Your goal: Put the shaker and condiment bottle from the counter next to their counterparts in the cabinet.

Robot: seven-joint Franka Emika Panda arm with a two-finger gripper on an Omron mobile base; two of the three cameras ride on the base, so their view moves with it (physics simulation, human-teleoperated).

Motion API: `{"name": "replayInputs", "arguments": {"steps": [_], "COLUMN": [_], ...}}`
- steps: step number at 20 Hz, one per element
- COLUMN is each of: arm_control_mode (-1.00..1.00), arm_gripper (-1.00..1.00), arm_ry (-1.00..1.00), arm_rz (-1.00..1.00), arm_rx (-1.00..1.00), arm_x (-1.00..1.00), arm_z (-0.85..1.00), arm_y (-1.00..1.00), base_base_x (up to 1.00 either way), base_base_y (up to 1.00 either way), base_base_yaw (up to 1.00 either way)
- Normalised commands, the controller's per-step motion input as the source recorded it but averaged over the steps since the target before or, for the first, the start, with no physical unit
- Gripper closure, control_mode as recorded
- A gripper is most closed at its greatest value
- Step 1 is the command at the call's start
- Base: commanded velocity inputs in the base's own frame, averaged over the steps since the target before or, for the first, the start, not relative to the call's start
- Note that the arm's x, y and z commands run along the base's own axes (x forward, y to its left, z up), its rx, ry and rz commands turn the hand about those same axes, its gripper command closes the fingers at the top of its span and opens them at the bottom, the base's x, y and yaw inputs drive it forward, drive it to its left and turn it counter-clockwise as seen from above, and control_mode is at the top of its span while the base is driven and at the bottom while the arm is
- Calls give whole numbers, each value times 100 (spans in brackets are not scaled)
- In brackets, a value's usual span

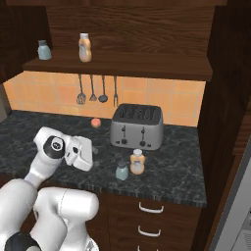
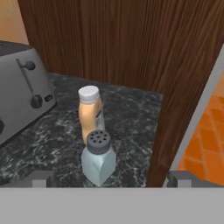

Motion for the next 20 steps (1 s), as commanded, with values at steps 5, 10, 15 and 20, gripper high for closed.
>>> {"name": "replayInputs", "arguments": {"steps": [5,10,15,20], "arm_control_mode": [-100,-100,-100,-100], "arm_gripper": [-100,-100,-100,-100], "arm_ry": [-11,-6,0,0], "arm_rz": [7,6,1,0], "arm_rx": [2,0,0,0], "arm_x": [0,0,-11,-19], "arm_z": [-92,-99,-69,-53], "arm_y": [-38,-42,-65,-52], "base_base_x": [0,0,0,0], "base_base_y": [0,0,0,0], "base_base_yaw": [0,0,0,0]}}
